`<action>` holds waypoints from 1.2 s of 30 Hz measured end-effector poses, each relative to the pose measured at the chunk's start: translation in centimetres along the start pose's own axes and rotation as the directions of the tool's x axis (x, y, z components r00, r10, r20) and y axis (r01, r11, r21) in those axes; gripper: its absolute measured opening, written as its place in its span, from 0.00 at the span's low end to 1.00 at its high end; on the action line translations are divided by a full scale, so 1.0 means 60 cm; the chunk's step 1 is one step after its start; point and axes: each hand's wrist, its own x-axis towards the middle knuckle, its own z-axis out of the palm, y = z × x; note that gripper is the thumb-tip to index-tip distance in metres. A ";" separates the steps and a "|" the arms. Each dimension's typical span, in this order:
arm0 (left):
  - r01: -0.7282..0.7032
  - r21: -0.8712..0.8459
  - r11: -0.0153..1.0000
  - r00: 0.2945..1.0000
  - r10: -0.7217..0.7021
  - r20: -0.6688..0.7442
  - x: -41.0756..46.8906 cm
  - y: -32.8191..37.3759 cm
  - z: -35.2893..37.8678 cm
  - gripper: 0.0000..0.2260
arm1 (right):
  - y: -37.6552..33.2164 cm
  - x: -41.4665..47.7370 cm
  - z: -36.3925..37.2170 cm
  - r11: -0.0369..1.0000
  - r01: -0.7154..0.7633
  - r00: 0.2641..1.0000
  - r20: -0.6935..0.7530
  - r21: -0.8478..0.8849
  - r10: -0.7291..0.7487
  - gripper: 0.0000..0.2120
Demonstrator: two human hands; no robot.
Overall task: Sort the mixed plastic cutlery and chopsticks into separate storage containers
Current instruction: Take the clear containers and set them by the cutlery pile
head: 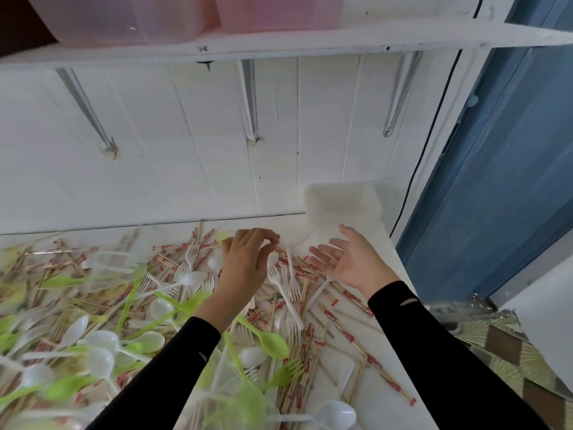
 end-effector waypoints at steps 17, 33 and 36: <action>0.562 -0.819 -0.114 0.598 -0.628 0.498 -0.164 0.024 -0.192 0.14 | 0.205 -0.132 0.038 0.941 0.124 0.924 0.382 -0.315 0.006 0.17; 0.548 -0.836 0.045 0.520 -0.800 0.298 -0.271 -0.077 -0.316 0.18 | 0.333 -0.143 0.025 -0.254 0.450 0.853 0.496 -0.856 -0.161 0.11; 0.572 -0.820 0.035 0.513 -0.795 0.324 -0.289 -0.091 -0.338 0.19 | 0.340 -0.152 0.032 -0.235 0.387 0.867 0.439 -0.891 -0.237 0.11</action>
